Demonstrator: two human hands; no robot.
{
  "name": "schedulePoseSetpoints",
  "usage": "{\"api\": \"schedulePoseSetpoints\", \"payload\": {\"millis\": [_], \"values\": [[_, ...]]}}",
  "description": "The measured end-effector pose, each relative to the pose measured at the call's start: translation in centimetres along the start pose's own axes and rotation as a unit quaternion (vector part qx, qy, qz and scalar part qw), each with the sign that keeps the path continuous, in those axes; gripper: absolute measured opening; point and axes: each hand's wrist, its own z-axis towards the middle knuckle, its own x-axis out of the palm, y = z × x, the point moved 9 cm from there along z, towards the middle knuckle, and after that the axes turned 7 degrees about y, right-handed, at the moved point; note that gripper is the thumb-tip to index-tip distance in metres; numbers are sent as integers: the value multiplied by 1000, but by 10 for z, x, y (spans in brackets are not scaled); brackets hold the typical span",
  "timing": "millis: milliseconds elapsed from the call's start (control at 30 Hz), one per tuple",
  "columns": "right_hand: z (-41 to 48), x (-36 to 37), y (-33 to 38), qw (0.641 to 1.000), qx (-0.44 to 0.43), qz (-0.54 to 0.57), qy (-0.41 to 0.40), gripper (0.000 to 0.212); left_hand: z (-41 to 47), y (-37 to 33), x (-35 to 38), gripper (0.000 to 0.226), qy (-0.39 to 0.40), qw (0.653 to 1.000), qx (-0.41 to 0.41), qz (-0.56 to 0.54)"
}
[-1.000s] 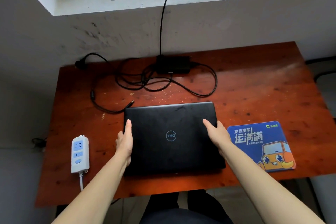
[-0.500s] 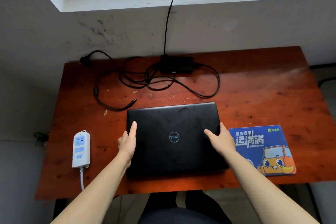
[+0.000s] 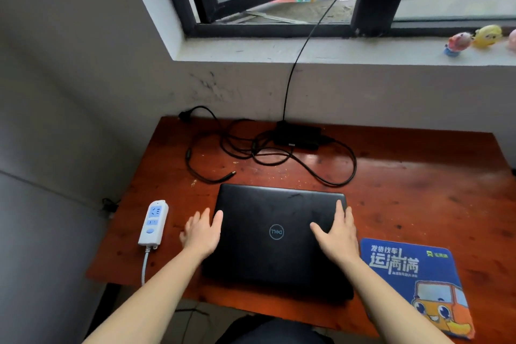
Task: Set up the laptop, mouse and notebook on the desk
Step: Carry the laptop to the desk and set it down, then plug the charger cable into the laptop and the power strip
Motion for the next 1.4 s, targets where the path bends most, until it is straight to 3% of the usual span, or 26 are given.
{"api": "schedulePoseSetpoints", "payload": {"millis": [133, 267, 467, 733, 867, 1067, 1400], "values": [[6, 14, 43, 996, -65, -57, -3, 102, -2, 1, -20, 69, -43, 983, 72, 163], [6, 44, 80, 991, -93, -89, 24, 102, 20, 10, -38, 72, -24, 978, 99, 183], [6, 99, 119, 982, -109, -152, 30, 96, 84, -9, -57, 59, -16, 950, 185, 251], [5, 166, 129, 974, -51, -215, 48, 92, 164, -69, -34, 53, 17, 922, 318, 222], [5, 181, 133, 962, -39, -264, 51, 98, 188, -67, -20, 40, 43, 932, 322, 163], [18, 190, 141, 952, -2, -290, 93, 109, 174, -41, -38, 29, 5, 896, 406, 177], [17, 193, 150, 925, 49, -337, 172, 128, 150, 12, -50, 22, -11, 921, 360, 146]]}}
